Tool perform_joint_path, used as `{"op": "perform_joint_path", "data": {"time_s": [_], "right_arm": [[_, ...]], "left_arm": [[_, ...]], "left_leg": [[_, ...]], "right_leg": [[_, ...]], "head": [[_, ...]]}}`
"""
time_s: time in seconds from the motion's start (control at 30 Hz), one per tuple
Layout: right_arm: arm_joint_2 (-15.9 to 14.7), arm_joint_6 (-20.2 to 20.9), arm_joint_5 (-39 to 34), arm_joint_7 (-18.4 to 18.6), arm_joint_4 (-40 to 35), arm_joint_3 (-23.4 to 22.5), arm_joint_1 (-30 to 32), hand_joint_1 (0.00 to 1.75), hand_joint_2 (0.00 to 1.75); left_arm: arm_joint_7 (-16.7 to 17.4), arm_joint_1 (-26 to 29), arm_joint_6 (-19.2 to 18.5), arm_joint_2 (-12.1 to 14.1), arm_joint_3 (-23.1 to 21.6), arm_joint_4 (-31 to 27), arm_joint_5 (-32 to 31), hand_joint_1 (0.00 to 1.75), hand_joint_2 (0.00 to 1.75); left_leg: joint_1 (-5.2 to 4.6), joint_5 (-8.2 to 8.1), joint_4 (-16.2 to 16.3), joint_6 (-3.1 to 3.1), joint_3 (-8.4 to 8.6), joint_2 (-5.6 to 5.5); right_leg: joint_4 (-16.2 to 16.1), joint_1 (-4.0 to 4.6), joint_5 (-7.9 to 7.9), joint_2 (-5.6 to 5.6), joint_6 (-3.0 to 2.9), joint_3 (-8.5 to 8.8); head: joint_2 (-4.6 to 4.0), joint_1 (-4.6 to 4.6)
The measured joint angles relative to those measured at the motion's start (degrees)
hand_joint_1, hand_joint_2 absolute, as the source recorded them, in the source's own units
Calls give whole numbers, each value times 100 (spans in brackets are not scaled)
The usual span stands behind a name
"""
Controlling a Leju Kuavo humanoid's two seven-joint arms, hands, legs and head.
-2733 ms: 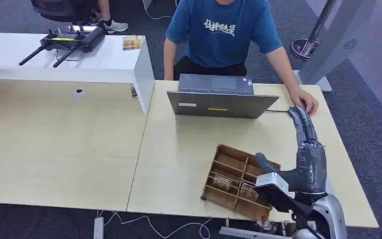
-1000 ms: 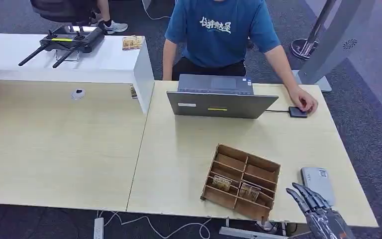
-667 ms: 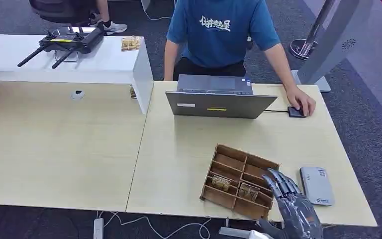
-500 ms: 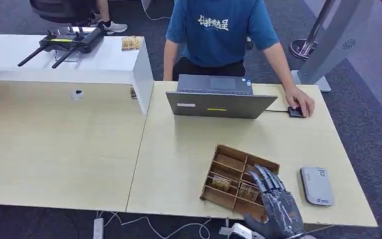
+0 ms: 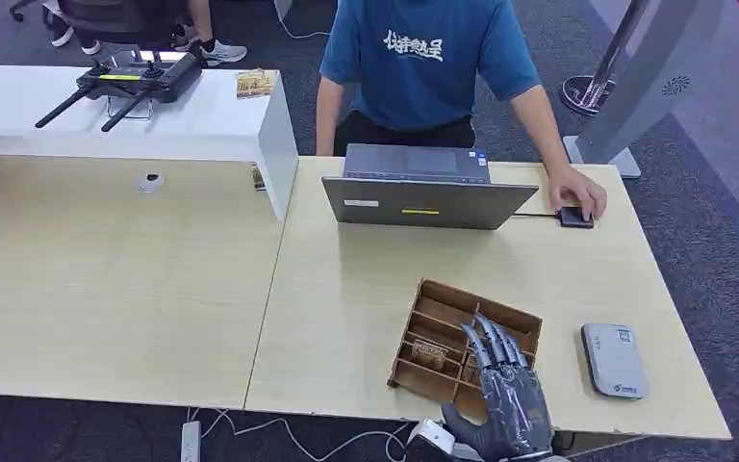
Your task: Pass the card to the sensor for recognition and then transmit it.
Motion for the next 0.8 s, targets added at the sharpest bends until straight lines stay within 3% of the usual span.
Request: {"op": "perform_joint_path", "data": {"time_s": [0.27,0.4,0.63,0.8], "right_arm": [[-185,151,882,854,28,52,38,0,175],[-304,227,1003,1073,39,57,79,0,175],[-376,332,968,1110,87,68,31,0,175],[-376,466,837,933,155,105,-28,0,175]], "left_arm": [[7,0,-63,2,28,0,-77,0,0],[24,0,-87,7,28,0,-90,0,0],[-2,1,-125,11,28,0,-103,0,0],[9,0,-164,11,28,0,-125,0,0]], "left_leg": [[-1,0,0,0,0,0],[-1,-1,0,0,0,0],[0,0,0,0,1,0],[0,0,0,0,0,0]], "right_leg": [[-1,-1,0,0,0,0],[-1,-1,0,0,1,0],[0,0,0,0,0,0],[0,-1,0,0,0,0]], "head": [[0,2],[0,0],[0,0],[0,0]]}}
